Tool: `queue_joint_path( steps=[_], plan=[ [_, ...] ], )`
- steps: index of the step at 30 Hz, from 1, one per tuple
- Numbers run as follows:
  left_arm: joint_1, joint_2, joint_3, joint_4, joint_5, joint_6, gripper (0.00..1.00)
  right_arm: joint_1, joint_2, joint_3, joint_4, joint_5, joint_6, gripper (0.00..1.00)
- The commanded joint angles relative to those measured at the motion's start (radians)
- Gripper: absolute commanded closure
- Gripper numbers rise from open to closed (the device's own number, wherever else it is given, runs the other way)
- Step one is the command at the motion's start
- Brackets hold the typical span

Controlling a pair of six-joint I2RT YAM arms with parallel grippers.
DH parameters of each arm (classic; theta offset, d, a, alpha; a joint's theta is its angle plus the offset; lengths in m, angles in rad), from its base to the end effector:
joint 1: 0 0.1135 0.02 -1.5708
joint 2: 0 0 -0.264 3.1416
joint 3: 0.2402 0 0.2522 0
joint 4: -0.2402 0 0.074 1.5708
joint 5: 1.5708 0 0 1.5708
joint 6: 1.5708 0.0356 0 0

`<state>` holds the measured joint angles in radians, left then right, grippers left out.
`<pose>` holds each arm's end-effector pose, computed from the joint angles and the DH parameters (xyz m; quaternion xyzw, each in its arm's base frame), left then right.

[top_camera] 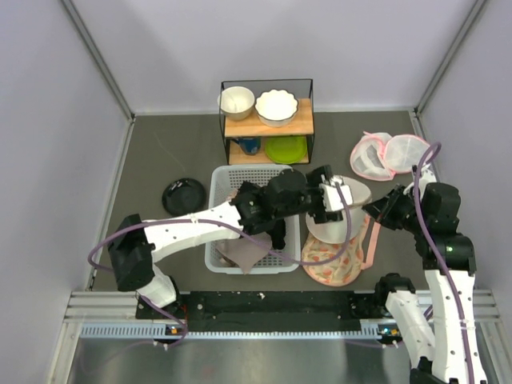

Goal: Unzip the laundry bag and remove the bra

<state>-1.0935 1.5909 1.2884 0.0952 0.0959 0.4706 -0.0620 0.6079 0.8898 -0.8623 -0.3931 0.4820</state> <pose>0.1734 -0.3427 0.3392 0.5680 0.5290 -0.2283 0.5877 0.1119 0.0067 0.3314 0.1425 0.8561 0.2652 0.4200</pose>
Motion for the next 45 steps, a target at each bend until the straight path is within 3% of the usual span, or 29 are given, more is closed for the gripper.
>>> queue_joint_path(
  steps=[1,13,18,21,22,25,26,30,34,38,45],
  plan=[
    [-0.08,-0.017,0.034,-0.006,-0.059,0.043,0.18,-0.007,-0.007,0.003,0.008,-0.041,-0.006,1.0],
    [-0.121,0.128,0.167,-0.089,-0.059,0.065,0.19,-0.009,-0.01,0.008,0.009,-0.046,-0.003,1.0],
    [-0.134,0.181,0.212,-0.084,-0.137,0.057,0.22,-0.009,-0.007,0.009,0.008,-0.044,-0.005,1.0],
    [-0.134,0.204,0.227,-0.078,-0.165,0.042,0.37,-0.007,-0.005,0.006,0.008,-0.041,-0.006,1.0],
    [-0.135,0.21,0.23,-0.08,-0.179,0.034,0.61,-0.007,-0.005,0.005,0.008,-0.041,-0.008,1.0],
    [-0.132,0.199,0.227,-0.078,-0.229,0.033,0.96,-0.007,-0.002,0.0,0.005,-0.012,-0.026,1.0],
    [-0.131,0.19,0.212,-0.077,-0.234,0.039,1.0,-0.007,0.004,-0.009,0.005,0.005,-0.031,1.0],
    [-0.117,0.098,0.08,0.041,-0.213,0.101,1.0,-0.009,0.023,-0.035,0.006,0.057,-0.033,1.0],
    [-0.045,-0.037,-0.072,0.084,-0.075,0.122,1.0,-0.009,0.023,-0.035,0.009,0.151,-0.04,1.0],
    [0.001,-0.098,-0.116,0.055,0.086,0.12,1.0,-0.015,0.049,-0.055,0.048,0.175,-0.04,1.0],
    [0.004,-0.103,-0.124,0.011,0.186,0.145,1.0,-0.018,0.085,-0.107,0.143,0.114,0.016,1.0]
  ],
)
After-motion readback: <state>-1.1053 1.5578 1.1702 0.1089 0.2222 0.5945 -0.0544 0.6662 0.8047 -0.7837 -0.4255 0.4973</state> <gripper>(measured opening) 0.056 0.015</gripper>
